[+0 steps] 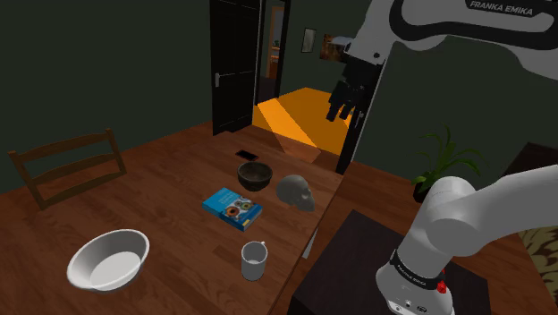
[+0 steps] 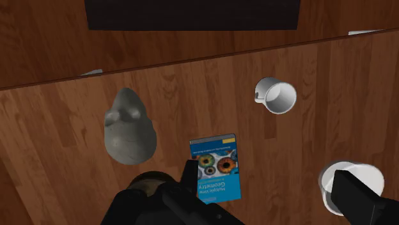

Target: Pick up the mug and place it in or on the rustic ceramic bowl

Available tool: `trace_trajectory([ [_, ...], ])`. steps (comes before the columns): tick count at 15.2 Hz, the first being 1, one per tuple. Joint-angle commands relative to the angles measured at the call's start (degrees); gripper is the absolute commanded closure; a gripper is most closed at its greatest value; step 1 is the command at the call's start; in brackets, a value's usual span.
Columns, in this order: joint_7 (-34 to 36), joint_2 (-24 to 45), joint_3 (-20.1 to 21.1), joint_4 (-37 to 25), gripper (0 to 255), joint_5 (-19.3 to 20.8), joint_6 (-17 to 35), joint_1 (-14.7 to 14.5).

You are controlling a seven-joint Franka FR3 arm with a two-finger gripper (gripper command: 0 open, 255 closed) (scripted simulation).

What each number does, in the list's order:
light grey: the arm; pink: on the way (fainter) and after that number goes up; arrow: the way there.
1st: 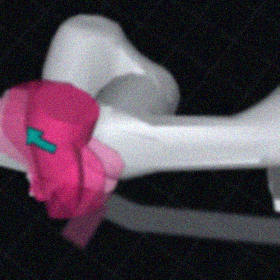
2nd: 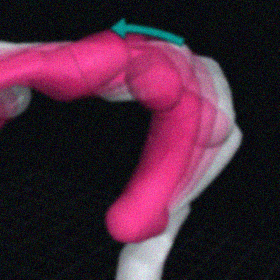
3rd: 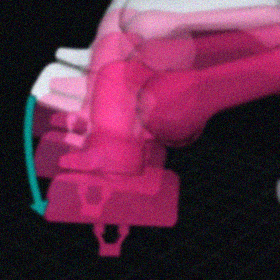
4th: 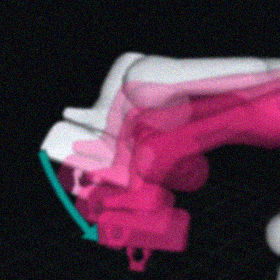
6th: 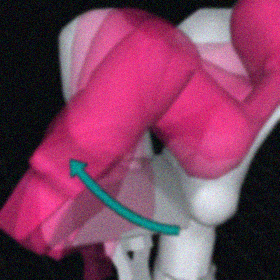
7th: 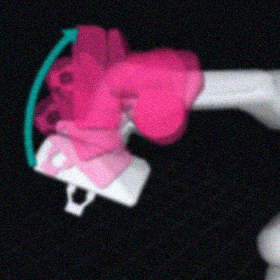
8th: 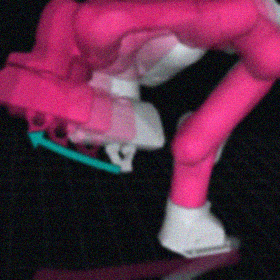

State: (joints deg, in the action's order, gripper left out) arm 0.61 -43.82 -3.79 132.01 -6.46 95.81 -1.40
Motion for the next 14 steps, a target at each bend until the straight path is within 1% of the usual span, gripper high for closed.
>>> trace_trajectory([
  [1,0.0,0.0,0.0,0.0,0,0.0,0.0,0.0],
  [8,3.9,2.7,6.2,9.0,0,-1.5,11.2,-1.9],
  [14,7.6,8.4,11.6,14.3,0,-2.7,21.5,-3.7],
])
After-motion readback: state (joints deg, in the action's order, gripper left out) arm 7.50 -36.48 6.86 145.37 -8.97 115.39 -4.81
